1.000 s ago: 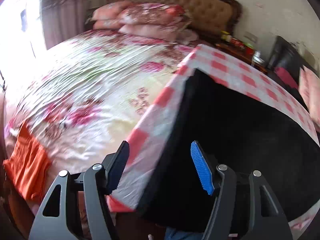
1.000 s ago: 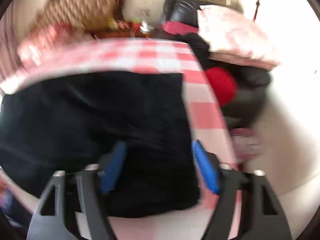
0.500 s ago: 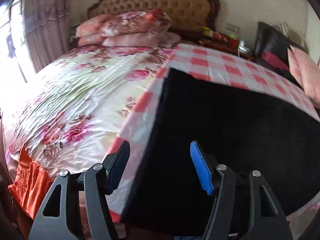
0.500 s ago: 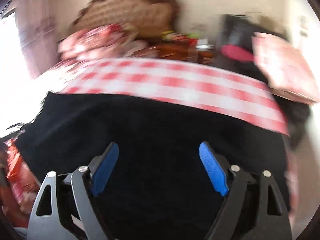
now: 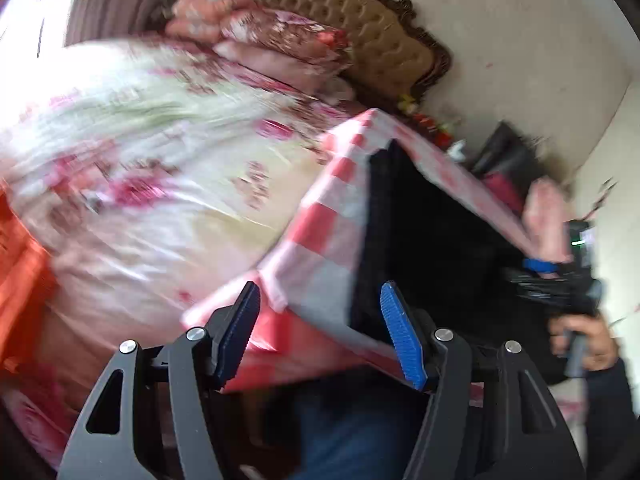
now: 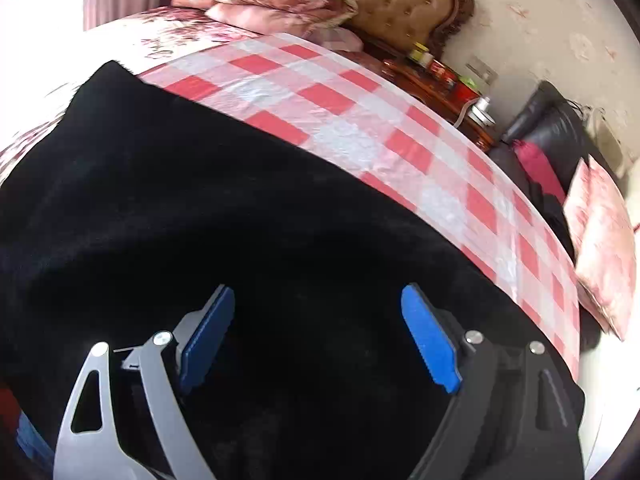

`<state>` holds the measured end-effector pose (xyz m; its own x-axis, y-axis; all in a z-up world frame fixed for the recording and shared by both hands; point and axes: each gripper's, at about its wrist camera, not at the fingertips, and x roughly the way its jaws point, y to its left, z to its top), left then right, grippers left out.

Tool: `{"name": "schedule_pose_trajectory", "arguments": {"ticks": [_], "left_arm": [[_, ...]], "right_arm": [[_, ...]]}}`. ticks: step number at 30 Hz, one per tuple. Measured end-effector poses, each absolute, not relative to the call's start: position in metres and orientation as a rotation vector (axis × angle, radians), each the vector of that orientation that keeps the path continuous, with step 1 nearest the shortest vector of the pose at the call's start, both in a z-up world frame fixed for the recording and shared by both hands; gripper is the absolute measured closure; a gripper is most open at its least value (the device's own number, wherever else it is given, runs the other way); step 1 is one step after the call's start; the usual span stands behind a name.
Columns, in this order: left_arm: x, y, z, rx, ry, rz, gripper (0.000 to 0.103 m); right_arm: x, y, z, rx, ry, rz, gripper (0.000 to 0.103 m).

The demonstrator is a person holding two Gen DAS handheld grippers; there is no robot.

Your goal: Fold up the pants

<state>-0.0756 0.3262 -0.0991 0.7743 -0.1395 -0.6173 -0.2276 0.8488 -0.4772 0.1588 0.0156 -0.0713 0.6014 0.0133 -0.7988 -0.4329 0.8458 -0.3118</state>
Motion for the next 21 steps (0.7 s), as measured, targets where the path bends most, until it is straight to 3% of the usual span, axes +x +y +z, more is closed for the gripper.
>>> {"name": "schedule_pose_trajectory", "arguments": {"ticks": [6, 14, 21], "left_arm": [[-0.073, 0.300, -0.103, -0.606, 0.667, -0.105, 0.044], [-0.055, 0.300, -0.130, -0.747, 0.714, -0.077, 0.044], [-0.051, 0.296, -0.123, -0.733, 0.750, -0.057, 0.049]], "right_arm": [[0.159, 0.034, -0.041, -0.373, 0.817, 0.361, 0.017], [0.186, 0.043, -0.081, -0.408, 0.942, 0.269, 0.017], [0.184, 0.039, -0.077, -0.377, 0.920, 0.294, 0.016]]}}
